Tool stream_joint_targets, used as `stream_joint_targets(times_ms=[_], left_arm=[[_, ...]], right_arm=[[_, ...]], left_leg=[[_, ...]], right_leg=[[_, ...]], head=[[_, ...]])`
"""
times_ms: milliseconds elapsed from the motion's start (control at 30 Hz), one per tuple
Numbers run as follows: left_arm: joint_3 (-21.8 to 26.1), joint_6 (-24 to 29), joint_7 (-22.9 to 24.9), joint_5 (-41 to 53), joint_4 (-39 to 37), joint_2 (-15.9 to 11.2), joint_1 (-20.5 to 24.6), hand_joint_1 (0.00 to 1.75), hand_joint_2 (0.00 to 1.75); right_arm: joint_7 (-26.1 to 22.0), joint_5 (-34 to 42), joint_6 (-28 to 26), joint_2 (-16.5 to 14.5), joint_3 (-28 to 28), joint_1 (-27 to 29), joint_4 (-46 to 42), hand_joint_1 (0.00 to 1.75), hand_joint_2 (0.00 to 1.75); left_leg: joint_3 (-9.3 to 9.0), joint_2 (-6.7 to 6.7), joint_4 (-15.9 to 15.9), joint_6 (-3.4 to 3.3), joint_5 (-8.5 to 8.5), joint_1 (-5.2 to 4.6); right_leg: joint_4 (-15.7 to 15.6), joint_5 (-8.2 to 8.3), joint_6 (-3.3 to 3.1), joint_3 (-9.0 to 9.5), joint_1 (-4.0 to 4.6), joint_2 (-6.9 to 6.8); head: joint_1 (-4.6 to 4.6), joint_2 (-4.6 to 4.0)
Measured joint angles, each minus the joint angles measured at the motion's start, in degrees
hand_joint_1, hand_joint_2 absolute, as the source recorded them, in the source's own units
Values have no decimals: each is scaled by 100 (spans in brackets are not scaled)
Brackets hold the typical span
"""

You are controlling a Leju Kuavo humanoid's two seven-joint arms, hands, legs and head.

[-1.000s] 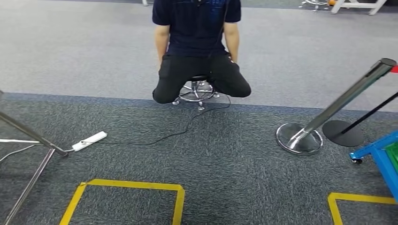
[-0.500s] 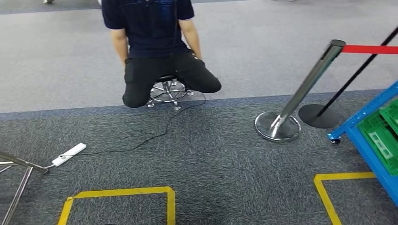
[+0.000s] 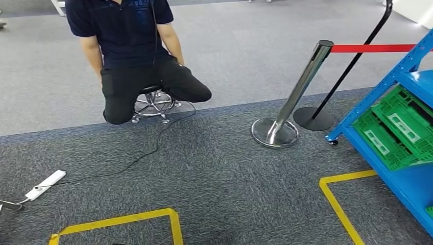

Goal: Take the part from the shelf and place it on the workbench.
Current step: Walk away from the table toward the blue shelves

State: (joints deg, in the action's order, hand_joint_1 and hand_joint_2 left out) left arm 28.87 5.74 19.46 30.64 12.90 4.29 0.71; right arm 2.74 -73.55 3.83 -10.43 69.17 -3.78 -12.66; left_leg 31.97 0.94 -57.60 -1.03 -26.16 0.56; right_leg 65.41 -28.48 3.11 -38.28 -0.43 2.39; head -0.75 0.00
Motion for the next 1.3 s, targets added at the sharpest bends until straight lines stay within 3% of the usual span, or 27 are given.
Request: stream_joint_targets(times_ms=[67,100,133,200,267,333,400,467,533,600,633,700,767,833,900,967,1033,1100,1133,1167,1200,1300], left_arm=[[0,-51,11,33,0,-2,-14,0,175],[0,-74,19,49,0,-3,-19,0,175],[0,-92,26,64,0,-2,-20,0,175],[0,-129,31,92,0,-1,-13,0,175],[0,-168,32,115,0,-2,-8,0,175],[0,-184,29,139,0,-4,-3,0,175],[-2,-165,-7,199,0,-4,12,0,175],[-5,-124,-70,269,0,-6,22,0,175],[-7,-100,-103,299,0,-8,12,0,175],[-7,-93,-106,303,0,-8,-12,0,175],[-7,-90,-106,303,0,-8,-21,0,175],[-7,-85,-109,304,0,-13,-24,0,175],[-7,-85,-126,311,0,-15,-16,0,175],[-7,-85,-148,326,0,-10,-8,0,175],[-7,-97,-166,335,0,-7,-3,0,175],[-7,-117,-184,337,0,-16,4,0,175],[-6,-131,-197,337,0,-25,10,0,175],[-5,-143,-206,337,0,-25,8,0,175],[-4,-148,-213,337,0,-25,5,0,175],[-3,-148,-220,340,0,-24,4,0,175],[-3,-148,-230,346,0,-22,5,0,175],[-1,-149,-257,369,0,-21,2,0,175]], right_arm=[[-2,-1,12,-1,-1,-23,0,0,0],[-3,-2,18,-1,-1,-23,0,0,0],[-4,-2,21,-1,-1,-15,0,0,0],[-5,-2,21,1,0,-3,0,0,0],[-5,-2,22,3,0,-19,0,0,0],[-6,-2,23,4,-1,-36,0,0,0],[-6,2,23,4,-1,-23,0,0,0],[-3,7,21,5,0,-10,0,0,0],[-1,9,20,7,1,-26,0,0,0],[-1,10,19,7,1,-37,0,0,0],[0,11,19,7,1,-32,0,0,0],[2,11,19,7,1,-18,0,0,0],[3,11,21,7,1,-24,0,0,0],[2,12,24,8,1,-35,0,0,0],[2,13,26,9,1,-16,0,0,0],[4,13,32,11,1,14,0,0,0],[5,13,39,11,1,6,0,0,0],[6,14,43,11,-1,-13,0,0,0],[6,15,45,11,-1,-13,0,0,0],[7,16,45,11,0,-8,0,0,0],[7,16,45,11,1,-2,0,0,0],[8,19,43,11,1,-25,0,0,0]], left_leg=[[1,-153,0,-33,-10,-30],[-1,-230,0,-39,-15,-40],[-4,-298,-1,-42,-19,-47],[-20,-412,-1,-33,-30,-52],[-45,-512,-12,9,-55,-76],[-65,-605,-14,68,-66,-92],[-81,-645,-6,137,-72,-72],[-2,-446,-202,207,-231,-51],[286,-208,-816,244,-571,-41],[601,-156,-1438,257,-785,-36],[659,-146,-1525,259,-745,-31],[494,-75,-1120,264,-395,-7],[179,176,-416,275,-75,49],[30,331,-61,259,-8,76],[19,240,-28,191,-13,61],[9,121,-14,112,-2,52],[5,-12,-7,52,-1,25],[3,-167,-7,19,-10,-11],[0,-239,-8,14,-16,-22],[-6,-307,-8,12,-23,-28],[-17,-367,-8,17,-31,-32],[-68,-523,-25,83,-79,-62]], right_leg=[[736,-343,23,-345,1,-160],[948,-404,28,-432,1,-183],[956,-365,27,-411,1,-196],[377,-64,5,-52,4,-272],[-343,159,-46,369,32,-462],[-597,198,-103,509,65,-521],[-620,238,-171,502,66,-404],[-657,277,-241,506,44,-304],[-668,294,-281,501,27,-199],[-668,297,-293,493,24,-65],[-667,299,-291,492,20,10],[-665,308,-269,495,5,156],[-641,316,-216,468,0,293],[-630,335,-146,415,2,417],[-651,359,-78,357,-16,506],[-497,255,-34,261,-13,308],[84,-74,-15,-6,5,-54],[743,-371,-6,-325,5,-199],[875,-394,-8,-385,5,-211],[812,-319,-14,-342,6,-219],[552,-166,-24,-192,8,-256],[-417,208,-87,371,41,-554]], head=[[-15,0],[-14,0],[-14,0],[-16,0],[-13,0],[-4,0],[-1,0],[11,0],[32,0],[40,0],[39,0],[38,0],[47,0],[53,0],[50,0],[32,0],[-1,0],[-11,0],[-10,0],[-9,0],[-11,0],[-3,0]])
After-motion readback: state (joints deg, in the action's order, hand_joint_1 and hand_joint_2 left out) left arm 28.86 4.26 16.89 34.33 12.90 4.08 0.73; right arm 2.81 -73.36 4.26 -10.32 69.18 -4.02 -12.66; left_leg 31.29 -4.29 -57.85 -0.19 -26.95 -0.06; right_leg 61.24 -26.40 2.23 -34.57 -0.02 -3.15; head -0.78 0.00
